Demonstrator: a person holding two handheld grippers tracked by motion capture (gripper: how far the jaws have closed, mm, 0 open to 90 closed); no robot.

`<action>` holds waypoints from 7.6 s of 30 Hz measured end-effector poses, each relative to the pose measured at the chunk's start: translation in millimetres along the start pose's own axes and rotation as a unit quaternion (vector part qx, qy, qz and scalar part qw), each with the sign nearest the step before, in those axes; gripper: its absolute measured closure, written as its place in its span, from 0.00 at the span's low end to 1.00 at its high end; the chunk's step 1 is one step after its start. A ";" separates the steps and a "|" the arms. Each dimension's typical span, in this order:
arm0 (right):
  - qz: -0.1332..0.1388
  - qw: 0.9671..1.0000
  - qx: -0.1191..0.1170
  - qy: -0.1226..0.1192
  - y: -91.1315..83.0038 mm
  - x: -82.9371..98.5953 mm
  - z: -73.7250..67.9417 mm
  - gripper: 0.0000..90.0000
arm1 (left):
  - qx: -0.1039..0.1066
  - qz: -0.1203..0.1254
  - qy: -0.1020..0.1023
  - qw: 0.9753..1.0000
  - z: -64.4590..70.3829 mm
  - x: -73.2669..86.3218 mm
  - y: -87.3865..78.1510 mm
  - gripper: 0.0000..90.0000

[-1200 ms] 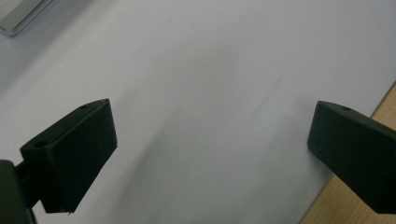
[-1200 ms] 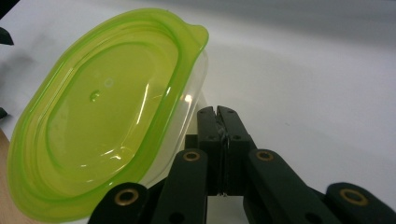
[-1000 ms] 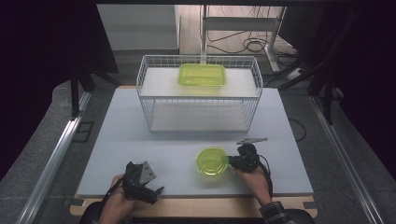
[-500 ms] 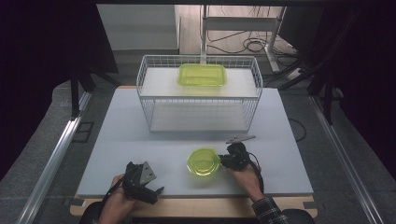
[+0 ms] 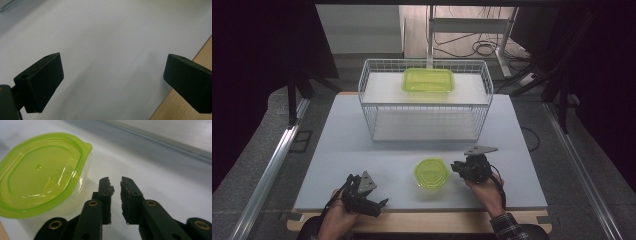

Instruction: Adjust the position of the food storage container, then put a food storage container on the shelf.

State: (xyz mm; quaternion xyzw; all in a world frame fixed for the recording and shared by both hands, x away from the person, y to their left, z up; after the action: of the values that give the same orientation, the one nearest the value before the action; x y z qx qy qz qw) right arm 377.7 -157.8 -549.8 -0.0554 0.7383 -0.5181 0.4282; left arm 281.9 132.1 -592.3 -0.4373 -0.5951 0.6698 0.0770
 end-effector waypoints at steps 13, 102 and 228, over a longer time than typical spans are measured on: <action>0.017 1.000 0.022 -0.003 -25.4 7.1 9.3 0.49 | -0.016 0.007 0.023 1.000 0.6 -1.1 1.5 0.01; -0.053 0.947 -0.274 0.159 -7.9 -33.2 -5.7 0.90 | -0.026 -0.009 0.044 0.999 1.8 1.1 5.2 0.02; 0.156 0.958 -0.102 0.218 -115.8 -277.8 43.3 0.84 | 0.020 0.030 -0.014 0.999 -5.0 -2.8 -5.8 0.00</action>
State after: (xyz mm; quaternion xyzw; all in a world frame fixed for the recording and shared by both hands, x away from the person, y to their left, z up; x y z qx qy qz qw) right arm 539.9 -95.8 -300.1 0.1313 0.8621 -0.3668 0.3241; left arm 284.6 135.7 -585.4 -0.4438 -0.5692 0.6898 0.0574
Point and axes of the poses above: each handheld gripper's, and its own axes: y roughly forward along the jaws, x roughly out of its underside, z roughly to its right, the point moved 8 cm from there along y, roughly forward along the jaws, and after that the axes turned 12 degrees about -z, right-handed, at the moved point
